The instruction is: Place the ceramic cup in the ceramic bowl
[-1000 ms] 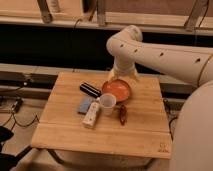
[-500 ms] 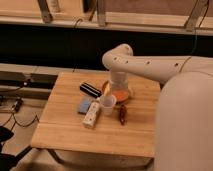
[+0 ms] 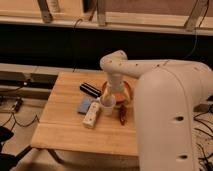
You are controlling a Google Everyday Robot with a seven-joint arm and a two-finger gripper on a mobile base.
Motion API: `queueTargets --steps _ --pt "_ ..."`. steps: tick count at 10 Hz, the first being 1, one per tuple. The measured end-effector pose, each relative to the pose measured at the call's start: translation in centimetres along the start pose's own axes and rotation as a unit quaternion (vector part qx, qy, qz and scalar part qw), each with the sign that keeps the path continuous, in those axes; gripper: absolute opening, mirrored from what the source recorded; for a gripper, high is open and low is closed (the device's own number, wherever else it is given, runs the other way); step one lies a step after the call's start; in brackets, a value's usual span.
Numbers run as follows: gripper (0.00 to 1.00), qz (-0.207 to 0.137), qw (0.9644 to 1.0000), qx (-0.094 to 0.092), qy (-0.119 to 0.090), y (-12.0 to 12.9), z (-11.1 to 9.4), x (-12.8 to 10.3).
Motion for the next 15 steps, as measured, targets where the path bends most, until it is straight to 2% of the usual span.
queueTargets --steps 3,5,7,8,10,11,12,13,15 --pt "0.41 0.015 0.9996 -0.015 0.019 0.3 1.4 -1.3" --pt "0.19 0.018 0.9984 -0.041 0.034 0.9 1.2 -1.3" --pt "0.03 0.010 0.9966 -0.068 0.045 1.5 -0.1 -0.5" --pt "0.00 0.000 0.9955 -0.084 0.044 1.5 -1.7 0.3" --pt "0.00 -0.025 0.9929 -0.110 0.038 1.1 -5.0 2.7" --pt "0.00 -0.041 0.9901 -0.130 0.034 1.1 -6.8 4.2" --pt "0.00 -0.058 0.9869 -0.149 0.020 0.7 -9.3 5.6" --pt "0.00 -0.068 0.9854 -0.156 0.007 0.1 -11.1 6.2" --pt "0.00 -0.085 0.9849 -0.143 -0.047 -1.3 -15.5 5.0"
